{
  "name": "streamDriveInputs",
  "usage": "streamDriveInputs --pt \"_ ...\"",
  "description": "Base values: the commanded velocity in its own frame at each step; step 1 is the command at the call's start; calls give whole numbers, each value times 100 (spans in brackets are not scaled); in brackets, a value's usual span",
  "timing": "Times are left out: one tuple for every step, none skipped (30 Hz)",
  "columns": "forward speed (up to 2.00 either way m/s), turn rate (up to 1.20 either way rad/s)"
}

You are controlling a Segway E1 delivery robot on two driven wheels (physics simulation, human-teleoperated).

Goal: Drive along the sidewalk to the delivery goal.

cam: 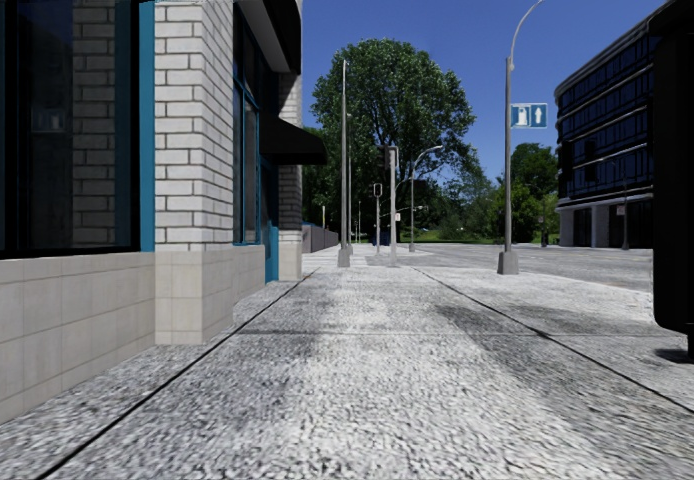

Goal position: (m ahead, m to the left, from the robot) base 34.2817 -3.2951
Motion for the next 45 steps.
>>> streamDriveInputs --pt "200 0" --pt "200 0" --pt "200 0" --pt "200 0" --pt "200 0" --pt "200 0" --pt "200 0" --pt "200 0" --pt "200 0" --pt "200 0" --pt "200 0" --pt "200 0" --pt "200 0" --pt "200 0" --pt "200 0" --pt "200 0" --pt "200 0" --pt "200 0" --pt "200 0" --pt "200 0" --pt "200 0" --pt "200 0" --pt "200 0" --pt "200 0" --pt "200 0" --pt "200 0" --pt "200 0" --pt "200 0" --pt "200 0" --pt "200 0" --pt "200 0" --pt "200 0" --pt "200 0" --pt "200 0" --pt "200 0" --pt "200 0" --pt "200 0" --pt "200 0" --pt "200 0" --pt "200 0" --pt "200 0" --pt "200 0" --pt "200 0" --pt "200 0" --pt "200 0"
